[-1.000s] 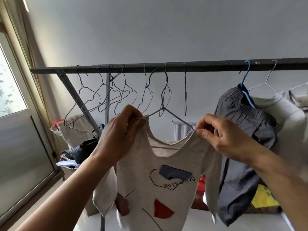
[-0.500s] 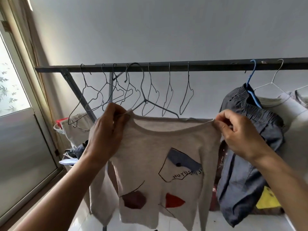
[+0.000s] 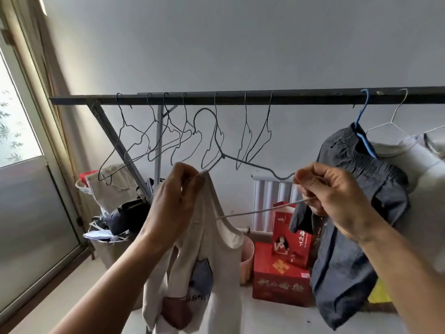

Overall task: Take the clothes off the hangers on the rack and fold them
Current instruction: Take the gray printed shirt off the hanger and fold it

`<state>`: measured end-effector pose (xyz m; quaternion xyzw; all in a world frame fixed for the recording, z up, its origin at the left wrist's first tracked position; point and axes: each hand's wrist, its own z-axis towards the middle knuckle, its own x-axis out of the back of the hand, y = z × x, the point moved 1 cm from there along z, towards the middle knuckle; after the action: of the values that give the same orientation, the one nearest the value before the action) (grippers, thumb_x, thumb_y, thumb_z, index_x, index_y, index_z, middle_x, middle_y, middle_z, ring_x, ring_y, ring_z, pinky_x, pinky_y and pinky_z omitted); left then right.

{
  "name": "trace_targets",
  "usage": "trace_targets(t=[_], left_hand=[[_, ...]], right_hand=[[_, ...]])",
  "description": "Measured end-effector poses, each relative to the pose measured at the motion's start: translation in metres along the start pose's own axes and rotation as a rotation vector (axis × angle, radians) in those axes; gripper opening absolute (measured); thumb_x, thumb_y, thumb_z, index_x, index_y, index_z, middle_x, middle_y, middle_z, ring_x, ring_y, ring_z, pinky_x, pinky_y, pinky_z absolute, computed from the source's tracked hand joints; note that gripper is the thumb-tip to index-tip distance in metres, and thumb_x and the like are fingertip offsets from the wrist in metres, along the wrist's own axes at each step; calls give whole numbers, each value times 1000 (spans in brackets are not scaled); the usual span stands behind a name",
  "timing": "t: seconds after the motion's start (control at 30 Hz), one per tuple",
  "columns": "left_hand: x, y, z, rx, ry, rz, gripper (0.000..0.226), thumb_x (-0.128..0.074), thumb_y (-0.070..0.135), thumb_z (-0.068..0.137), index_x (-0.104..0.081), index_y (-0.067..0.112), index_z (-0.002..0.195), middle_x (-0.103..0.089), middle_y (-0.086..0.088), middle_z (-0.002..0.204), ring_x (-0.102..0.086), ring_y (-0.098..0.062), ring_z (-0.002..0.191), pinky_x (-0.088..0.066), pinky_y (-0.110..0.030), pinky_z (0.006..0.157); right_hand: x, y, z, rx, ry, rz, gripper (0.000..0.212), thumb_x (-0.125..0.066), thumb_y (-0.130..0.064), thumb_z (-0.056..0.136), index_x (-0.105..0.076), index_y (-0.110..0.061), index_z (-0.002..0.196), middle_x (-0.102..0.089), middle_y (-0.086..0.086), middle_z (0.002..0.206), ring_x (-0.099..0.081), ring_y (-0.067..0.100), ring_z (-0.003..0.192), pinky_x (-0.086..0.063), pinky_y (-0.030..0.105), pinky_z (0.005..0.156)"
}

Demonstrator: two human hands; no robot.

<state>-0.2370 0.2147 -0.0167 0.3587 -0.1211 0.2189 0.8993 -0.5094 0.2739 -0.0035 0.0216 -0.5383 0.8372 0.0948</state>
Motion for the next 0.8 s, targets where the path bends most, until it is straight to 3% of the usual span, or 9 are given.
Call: trace_targets(t=[0.13,0.23,0.3,0.4,0.47,0.53,0.67,0.8], left_hand=[[-7,-22,2,115,-61,-49,16,-57,21,97,-54,27,82,-58,9,69,-52,0,60,-41,-22,57],[-8,-40,3,211,-67,-146,18,-57,18,97,-55,24,80,-56,7,69,-48,-1,59,-41,-30,62],[-11,-48,1,233,-115,-155,17,-60,18,96,-57,22,80,-57,9,68,-48,-2,62,-42,-30,65],[-17,-50,-1,231,-178,-148,15,-65,25,93,-60,28,79,-60,14,67,-51,-6,64,-43,-30,65],[-20,-47,1,200,-193,-118,13,-68,31,89,-62,29,78,-62,11,68,-54,-9,65,-45,-33,65],[-23,-43,4,170,-200,-71,13,-69,36,87,-63,28,79,-64,9,71,-58,-10,69,-48,-37,68],[-26,-35,9,156,-195,-60,15,-68,36,88,-63,28,76,-63,13,70,-57,-6,68,-46,-32,67],[-24,-32,8,162,-191,-124,16,-68,32,89,-63,27,75,-60,17,66,-53,-3,64,-42,-28,64]], right_hand=[[14,-12,0,65,123,-77,20,-63,-35,80,-64,-16,71,-37,-4,48,-29,8,42,-28,17,37],[44,-28,-2,104,272,-83,17,-66,-21,82,-62,-14,68,-39,-6,41,-27,5,36,-21,17,34],[70,-36,-1,143,415,-222,21,-65,-10,88,-60,-14,68,-44,-7,38,-32,3,33,-25,14,33],[94,-45,3,216,644,-496,20,-65,-32,85,-63,-21,68,-62,-8,54,-55,9,52,-44,22,51],[92,-51,11,250,754,-658,21,-58,-34,88,-60,-18,73,-62,-1,63,-58,28,64,-43,29,58],[83,-56,24,273,823,-823,20,-49,-21,96,-60,-7,87,-63,18,81,-58,35,75,-35,31,61],[59,-49,64,145,817,-1001,25,-35,-13,102,-49,5,113,-59,33,109,-56,48,98,-32,41,69],[44,-32,93,64,726,-1175,22,-38,-11,100,-46,7,112,-61,35,104,-60,50,94,-46,50,75]])
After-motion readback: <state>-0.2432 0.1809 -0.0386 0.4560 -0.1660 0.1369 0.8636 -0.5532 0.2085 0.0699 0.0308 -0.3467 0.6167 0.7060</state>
